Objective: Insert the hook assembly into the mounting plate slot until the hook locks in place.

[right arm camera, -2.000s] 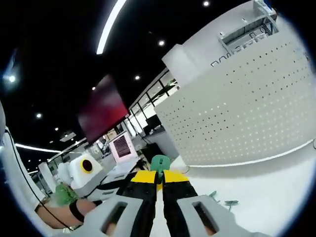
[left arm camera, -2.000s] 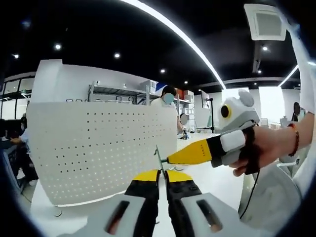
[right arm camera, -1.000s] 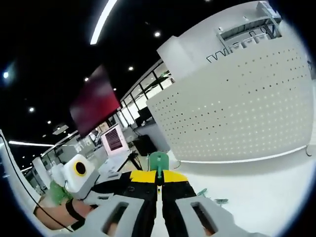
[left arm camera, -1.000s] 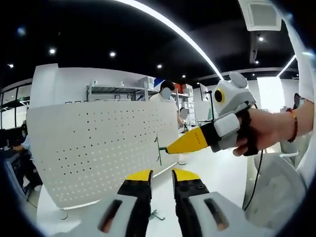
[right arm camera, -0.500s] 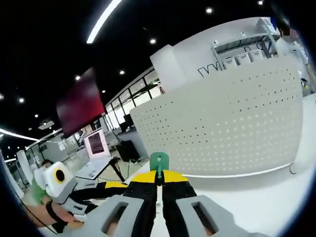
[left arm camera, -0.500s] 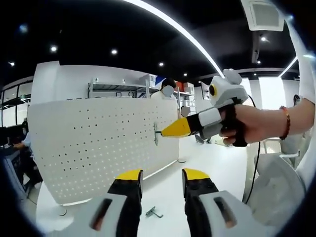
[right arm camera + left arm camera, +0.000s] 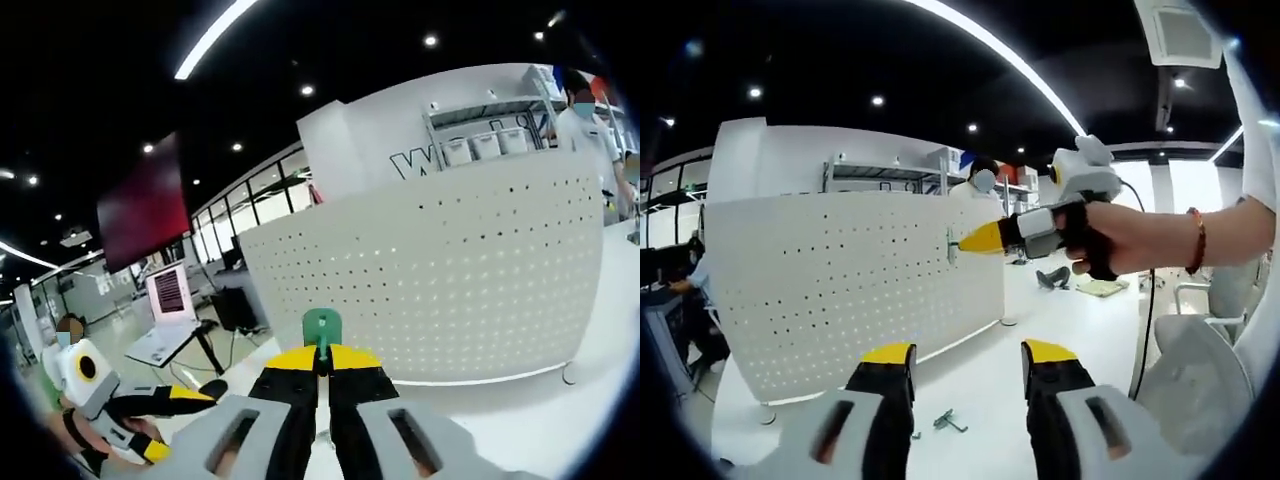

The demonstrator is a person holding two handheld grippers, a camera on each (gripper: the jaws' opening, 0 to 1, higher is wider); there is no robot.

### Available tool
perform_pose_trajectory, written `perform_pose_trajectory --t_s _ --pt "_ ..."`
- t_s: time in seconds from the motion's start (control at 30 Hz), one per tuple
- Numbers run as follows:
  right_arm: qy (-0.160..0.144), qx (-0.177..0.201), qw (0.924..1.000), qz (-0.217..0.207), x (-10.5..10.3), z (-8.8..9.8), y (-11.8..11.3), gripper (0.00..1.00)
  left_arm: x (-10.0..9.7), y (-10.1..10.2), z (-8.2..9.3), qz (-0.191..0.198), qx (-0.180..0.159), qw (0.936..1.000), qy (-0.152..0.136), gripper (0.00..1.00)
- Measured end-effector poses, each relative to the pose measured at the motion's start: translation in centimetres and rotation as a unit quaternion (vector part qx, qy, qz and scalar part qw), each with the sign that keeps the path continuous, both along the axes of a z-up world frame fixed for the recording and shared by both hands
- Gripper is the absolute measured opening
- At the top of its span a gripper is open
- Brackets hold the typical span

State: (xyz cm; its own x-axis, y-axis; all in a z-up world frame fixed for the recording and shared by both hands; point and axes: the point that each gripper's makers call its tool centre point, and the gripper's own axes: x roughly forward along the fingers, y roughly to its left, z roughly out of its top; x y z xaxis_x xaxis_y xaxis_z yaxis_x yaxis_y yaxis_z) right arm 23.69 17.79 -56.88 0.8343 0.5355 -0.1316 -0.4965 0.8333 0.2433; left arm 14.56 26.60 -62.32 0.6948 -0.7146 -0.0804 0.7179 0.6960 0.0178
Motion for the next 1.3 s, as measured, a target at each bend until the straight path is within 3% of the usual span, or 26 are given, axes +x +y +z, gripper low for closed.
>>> perform_pose_trajectory --t_s 0.57,0.73,1.3 --pt "-0.033 -0.023 0.9967 -0.070 3.5 1.8 -2.7 0.01 0.0 0.3 -0.1 0.020 -0.002 0.9998 0.003 0.66" --pt "-0.050 -0.049 0.9935 -0.090 4.3 2.2 -3.1 0.00 -0.1 0.0 -0.3 0.023 -0.011 0.9996 0.010 0.72" --pt "-0.056 -0.049 0.9911 -0.111 7.2 3.4 -2.9 0.01 0.1 0.4 -0.6 0.031 -0.012 0.9991 0.025 0.83"
